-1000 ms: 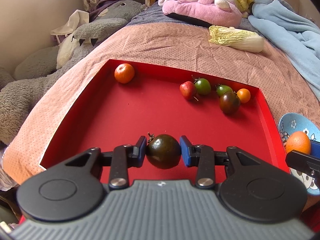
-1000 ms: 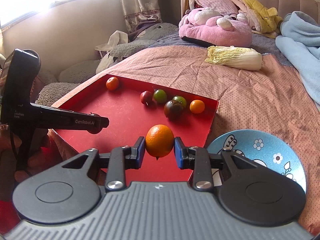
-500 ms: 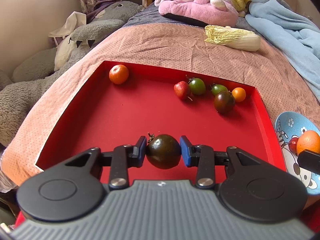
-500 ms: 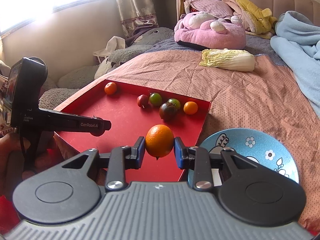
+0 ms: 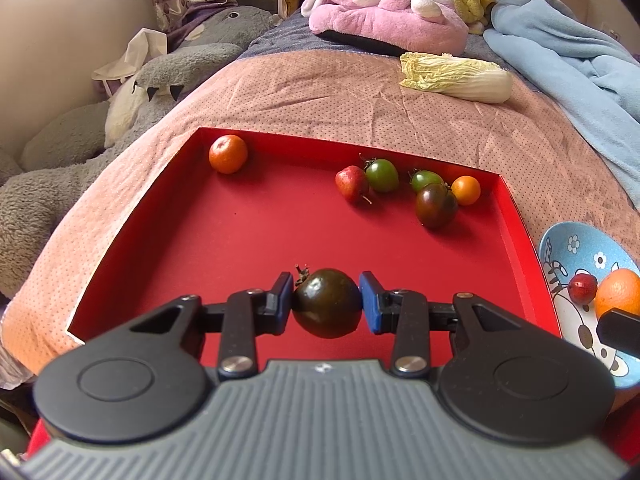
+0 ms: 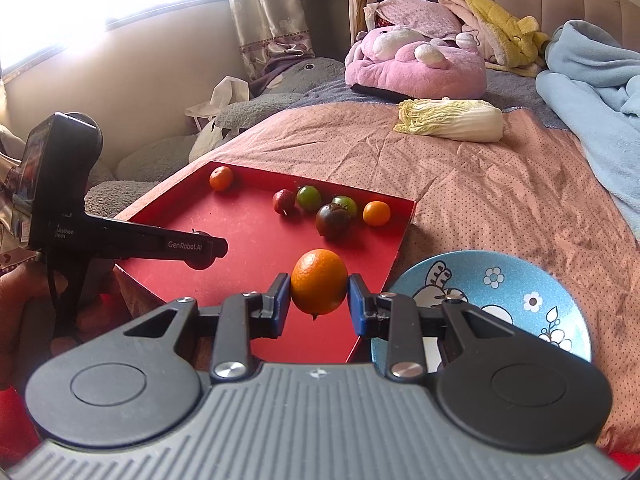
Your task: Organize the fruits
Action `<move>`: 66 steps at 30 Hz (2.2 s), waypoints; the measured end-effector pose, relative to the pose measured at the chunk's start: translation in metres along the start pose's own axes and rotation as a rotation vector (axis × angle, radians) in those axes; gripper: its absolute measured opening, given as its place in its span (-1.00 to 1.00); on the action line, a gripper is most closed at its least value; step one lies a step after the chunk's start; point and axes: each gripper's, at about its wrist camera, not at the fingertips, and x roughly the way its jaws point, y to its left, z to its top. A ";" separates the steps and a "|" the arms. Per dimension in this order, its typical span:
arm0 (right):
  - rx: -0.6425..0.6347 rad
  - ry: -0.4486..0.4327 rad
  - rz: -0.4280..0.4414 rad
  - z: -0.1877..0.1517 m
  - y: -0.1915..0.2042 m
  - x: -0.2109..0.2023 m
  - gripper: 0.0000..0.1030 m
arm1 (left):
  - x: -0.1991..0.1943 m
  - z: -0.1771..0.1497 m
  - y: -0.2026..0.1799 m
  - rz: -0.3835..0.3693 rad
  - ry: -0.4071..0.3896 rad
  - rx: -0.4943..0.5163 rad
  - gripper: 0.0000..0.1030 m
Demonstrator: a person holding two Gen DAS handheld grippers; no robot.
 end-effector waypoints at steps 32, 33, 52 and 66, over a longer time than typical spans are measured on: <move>0.048 -0.009 -0.033 -0.008 -0.018 -0.018 -0.30 | -0.004 0.005 -0.018 -0.016 -0.012 0.035 -0.24; 0.050 -0.009 -0.034 -0.008 -0.018 -0.018 -0.30 | -0.005 0.004 -0.018 -0.017 -0.011 0.036 -0.24; 0.084 -0.010 -0.066 -0.016 -0.033 -0.023 -0.30 | -0.011 0.009 -0.039 -0.056 -0.030 0.064 -0.24; 0.129 -0.007 -0.119 -0.028 -0.058 -0.030 -0.30 | -0.012 0.012 -0.068 -0.102 -0.039 0.109 -0.24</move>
